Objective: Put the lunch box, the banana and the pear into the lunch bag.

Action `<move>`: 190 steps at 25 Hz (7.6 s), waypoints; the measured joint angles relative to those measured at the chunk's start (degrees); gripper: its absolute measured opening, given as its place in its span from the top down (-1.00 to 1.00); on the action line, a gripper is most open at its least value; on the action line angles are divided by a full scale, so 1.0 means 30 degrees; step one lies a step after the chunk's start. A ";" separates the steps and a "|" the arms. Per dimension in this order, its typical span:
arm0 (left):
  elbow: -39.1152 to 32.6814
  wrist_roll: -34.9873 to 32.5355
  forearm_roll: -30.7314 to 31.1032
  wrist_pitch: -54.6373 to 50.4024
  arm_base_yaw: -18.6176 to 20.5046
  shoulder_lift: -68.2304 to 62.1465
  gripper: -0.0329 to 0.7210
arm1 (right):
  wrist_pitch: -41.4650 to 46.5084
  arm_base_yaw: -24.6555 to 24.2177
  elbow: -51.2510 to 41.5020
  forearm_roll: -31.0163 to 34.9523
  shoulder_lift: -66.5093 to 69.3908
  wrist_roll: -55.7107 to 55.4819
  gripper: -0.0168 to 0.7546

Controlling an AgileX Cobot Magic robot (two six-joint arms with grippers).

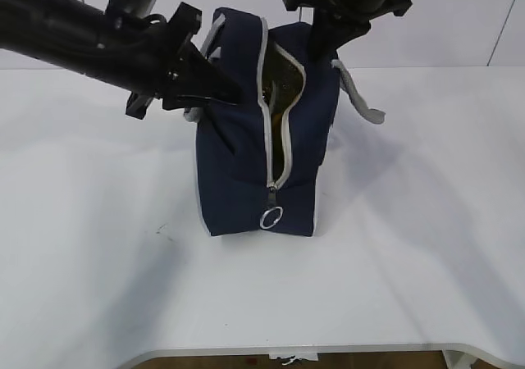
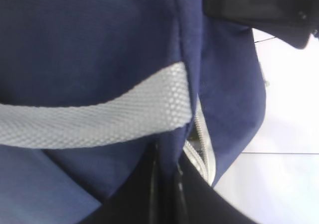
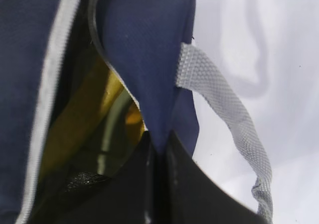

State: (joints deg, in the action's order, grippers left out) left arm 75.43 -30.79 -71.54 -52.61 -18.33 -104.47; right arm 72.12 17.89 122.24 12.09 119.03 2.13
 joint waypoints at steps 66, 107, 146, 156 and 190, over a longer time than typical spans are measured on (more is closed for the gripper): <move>0.0000 0.5803 1.6363 -0.6147 0.2431 0.9487 -0.05 | -1.9700 0.0000 -2.3243 0.8847 -1.7645 1.0351 -0.22; 0.0000 0.5803 1.5777 -0.6147 0.2387 0.9487 -0.04 | -2.8264 0.8801 -2.6807 1.7921 -0.8237 1.7140 -0.22; 0.0000 0.5803 1.5448 -0.6147 0.2387 0.9487 0.01 | -2.8512 0.8801 -2.6807 1.5154 -0.7151 1.6014 -0.22; 0.0000 0.5803 1.5362 -0.6147 0.2387 0.9487 0.01 | -2.9093 0.8801 -2.6243 1.4490 -0.6225 1.6014 -0.22; 0.0000 0.5803 1.5106 -0.6147 0.2387 0.9487 0.07 | -2.8624 0.8801 -2.4382 1.3886 -0.4821 1.5490 0.14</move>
State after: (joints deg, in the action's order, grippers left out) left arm 75.43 -13.38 -26.22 -71.05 -11.17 -76.01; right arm -13.75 44.29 49.09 53.74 104.57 48.61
